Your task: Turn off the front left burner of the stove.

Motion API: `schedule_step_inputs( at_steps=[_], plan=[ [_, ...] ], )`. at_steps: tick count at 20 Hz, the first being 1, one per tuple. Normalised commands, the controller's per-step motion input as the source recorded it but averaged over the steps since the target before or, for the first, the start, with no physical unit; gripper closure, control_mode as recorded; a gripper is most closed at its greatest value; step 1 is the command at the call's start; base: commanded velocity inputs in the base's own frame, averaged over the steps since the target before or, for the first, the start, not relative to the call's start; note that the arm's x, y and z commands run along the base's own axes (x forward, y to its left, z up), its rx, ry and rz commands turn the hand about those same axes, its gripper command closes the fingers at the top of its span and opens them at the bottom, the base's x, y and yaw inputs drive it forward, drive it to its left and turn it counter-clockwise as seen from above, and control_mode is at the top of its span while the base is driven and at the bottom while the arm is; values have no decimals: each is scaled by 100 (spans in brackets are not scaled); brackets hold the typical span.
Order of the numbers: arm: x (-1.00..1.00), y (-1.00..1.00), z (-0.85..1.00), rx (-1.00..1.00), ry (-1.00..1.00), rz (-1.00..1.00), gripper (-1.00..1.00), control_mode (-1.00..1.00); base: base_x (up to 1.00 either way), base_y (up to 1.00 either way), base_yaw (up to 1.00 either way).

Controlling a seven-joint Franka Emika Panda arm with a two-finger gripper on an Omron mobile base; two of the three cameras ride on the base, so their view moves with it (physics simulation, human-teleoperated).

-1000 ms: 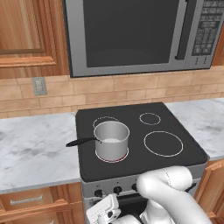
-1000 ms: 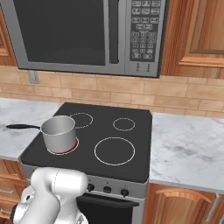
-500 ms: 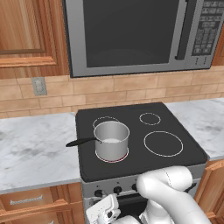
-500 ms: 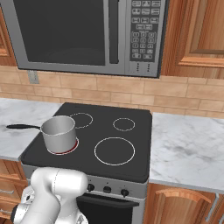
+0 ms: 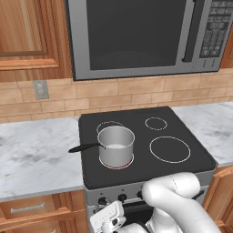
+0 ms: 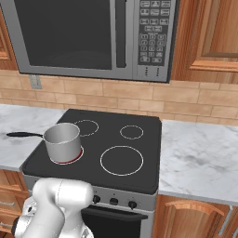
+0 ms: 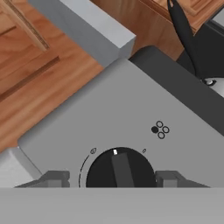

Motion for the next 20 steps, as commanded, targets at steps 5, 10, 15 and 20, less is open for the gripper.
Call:
schedule_step_inputs(
  at_steps=[5,10,15,20],
  plan=[
    [-2,0,14,2,0,0,100,-100,0,0,0],
    [-16,0,13,15,0,-3,100,-100,0,0,0],
    [-19,0,19,23,0,-8,100,-100,0,0,0],
    [-27,2,26,32,0,-13,100,-100,0,0,0]
  ],
)
